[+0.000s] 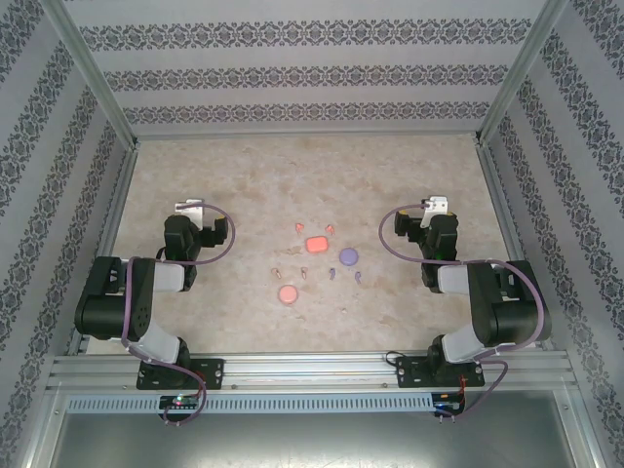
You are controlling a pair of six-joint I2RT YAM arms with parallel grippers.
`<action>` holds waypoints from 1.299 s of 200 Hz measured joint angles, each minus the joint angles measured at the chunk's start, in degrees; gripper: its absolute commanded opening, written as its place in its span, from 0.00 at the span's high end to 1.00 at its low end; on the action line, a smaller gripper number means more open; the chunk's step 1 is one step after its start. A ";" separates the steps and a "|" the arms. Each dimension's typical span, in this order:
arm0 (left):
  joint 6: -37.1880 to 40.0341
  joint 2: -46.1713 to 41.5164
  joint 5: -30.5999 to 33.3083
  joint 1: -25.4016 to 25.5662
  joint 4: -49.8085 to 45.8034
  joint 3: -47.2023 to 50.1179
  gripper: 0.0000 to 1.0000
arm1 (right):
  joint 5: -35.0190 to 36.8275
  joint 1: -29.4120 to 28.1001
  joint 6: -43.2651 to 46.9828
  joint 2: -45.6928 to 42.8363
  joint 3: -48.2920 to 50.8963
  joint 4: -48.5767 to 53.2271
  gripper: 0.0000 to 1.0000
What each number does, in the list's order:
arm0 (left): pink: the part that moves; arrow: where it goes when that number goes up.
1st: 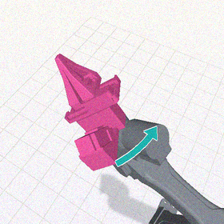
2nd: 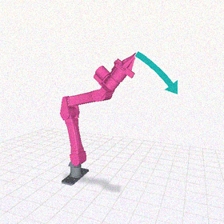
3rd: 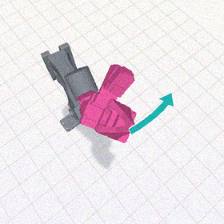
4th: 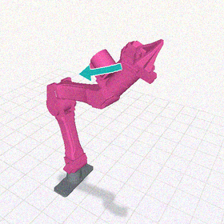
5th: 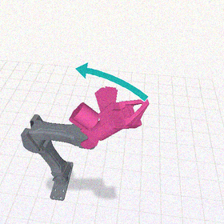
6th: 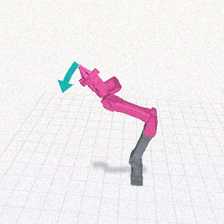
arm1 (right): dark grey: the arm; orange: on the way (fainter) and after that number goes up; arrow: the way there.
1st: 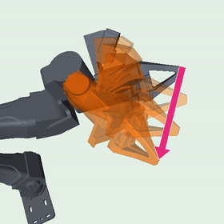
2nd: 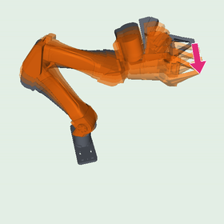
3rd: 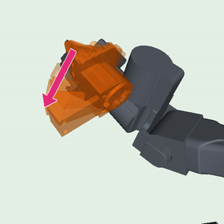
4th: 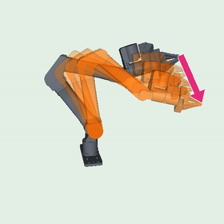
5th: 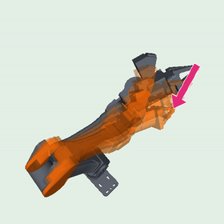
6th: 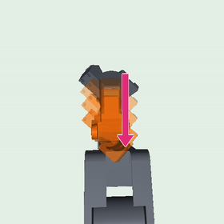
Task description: Insert the wireless bluetooth earbuds into the charging case
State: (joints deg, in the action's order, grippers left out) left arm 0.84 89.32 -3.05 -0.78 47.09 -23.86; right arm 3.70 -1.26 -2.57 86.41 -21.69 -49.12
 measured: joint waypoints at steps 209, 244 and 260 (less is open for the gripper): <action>-0.87 -3.32 1.29 0.02 -8.63 -2.36 0.00 | 3.96 -0.11 -0.31 -4.83 -0.50 5.62 0.02; -3.54 -10.56 3.89 0.52 -23.28 -10.82 0.00 | 8.79 -0.11 -5.57 -17.64 -7.54 20.85 0.02; -6.71 -13.16 5.20 1.36 -30.49 -15.21 0.00 | 9.53 -0.07 -11.69 -24.55 -10.12 25.90 0.02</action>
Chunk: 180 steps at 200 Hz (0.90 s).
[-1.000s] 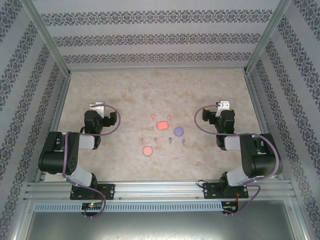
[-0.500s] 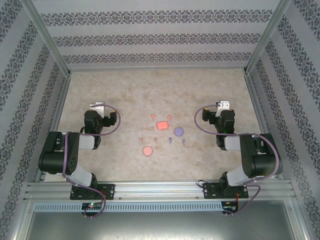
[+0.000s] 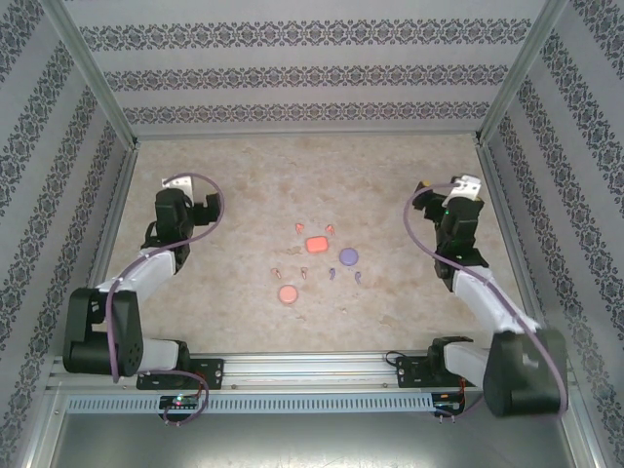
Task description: Insert the wireless bluetooth earbuds into the charging case
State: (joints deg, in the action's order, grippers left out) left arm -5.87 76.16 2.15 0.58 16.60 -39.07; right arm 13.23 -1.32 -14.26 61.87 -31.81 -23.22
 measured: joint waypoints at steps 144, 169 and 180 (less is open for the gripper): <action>-28.33 -11.23 -4.85 6.93 -34.14 -6.40 0.01 | -6.16 -29.79 -17.70 -3.91 -13.66 45.94 0.02; -31.32 -10.60 -5.18 6.95 -36.48 -6.40 0.01 | -2.95 -39.74 -21.16 6.16 -19.56 50.73 0.02; -32.85 -10.56 -5.16 6.97 -37.24 -6.40 0.01 | -1.44 -43.30 -22.29 10.82 -22.88 52.52 0.02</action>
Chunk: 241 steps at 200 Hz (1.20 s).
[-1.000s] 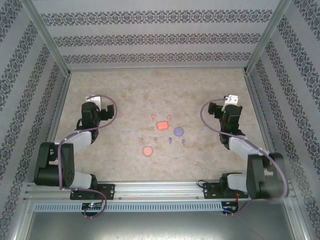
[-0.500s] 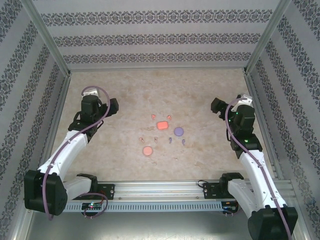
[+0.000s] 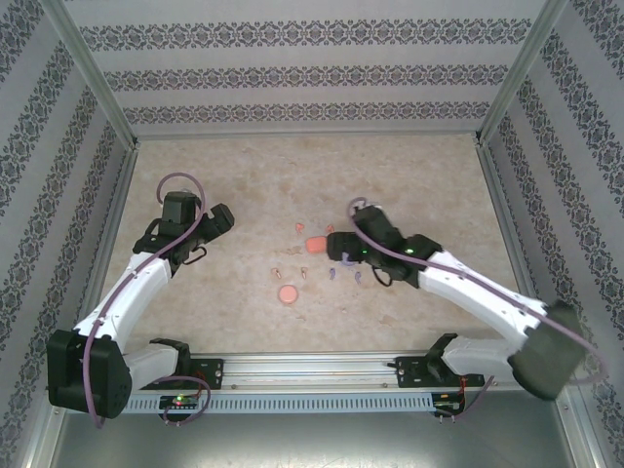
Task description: Insert the wireless bluetooth earbuds into the charging case
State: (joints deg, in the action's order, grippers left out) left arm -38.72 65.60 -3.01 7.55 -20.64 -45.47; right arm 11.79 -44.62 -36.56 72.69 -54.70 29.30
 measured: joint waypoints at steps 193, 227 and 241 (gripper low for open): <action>-9.81 0.81 1.99 -8.44 -4.46 0.00 0.01 | -7.37 -17.79 -8.96 36.26 -22.95 9.29 0.29; -9.92 0.81 1.27 -8.44 -4.35 0.00 0.01 | -7.23 -17.88 -10.10 38.18 -23.69 9.75 0.29; -10.08 0.81 1.03 -8.44 -4.24 0.02 0.01 | -7.13 -17.88 -10.38 38.95 -24.11 9.77 0.30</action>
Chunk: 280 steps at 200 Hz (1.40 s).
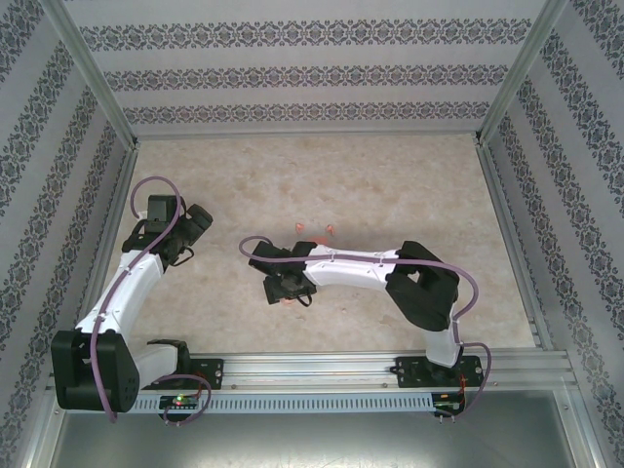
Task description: Insert the wireless bluetooth earbuds into the charging case
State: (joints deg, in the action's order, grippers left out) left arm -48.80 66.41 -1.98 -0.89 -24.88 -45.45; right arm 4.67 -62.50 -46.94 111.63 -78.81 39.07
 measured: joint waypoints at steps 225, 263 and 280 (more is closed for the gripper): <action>-1.20 0.52 -1.73 0.00 3.04 2.60 0.01 | 2.12 -0.02 -4.74 6.82 -5.07 2.99 0.49; -1.18 0.55 -2.62 0.00 3.04 2.60 0.01 | 2.51 -0.66 -5.40 6.82 -5.22 3.17 0.57; -1.18 0.52 -3.54 0.00 3.02 2.60 0.01 | 2.51 -1.29 -5.46 6.80 -5.22 3.15 0.58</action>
State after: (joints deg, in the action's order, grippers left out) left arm -49.98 66.94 -5.52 -0.89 -21.87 -42.85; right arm 7.18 -63.79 -52.40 118.43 -84.03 42.22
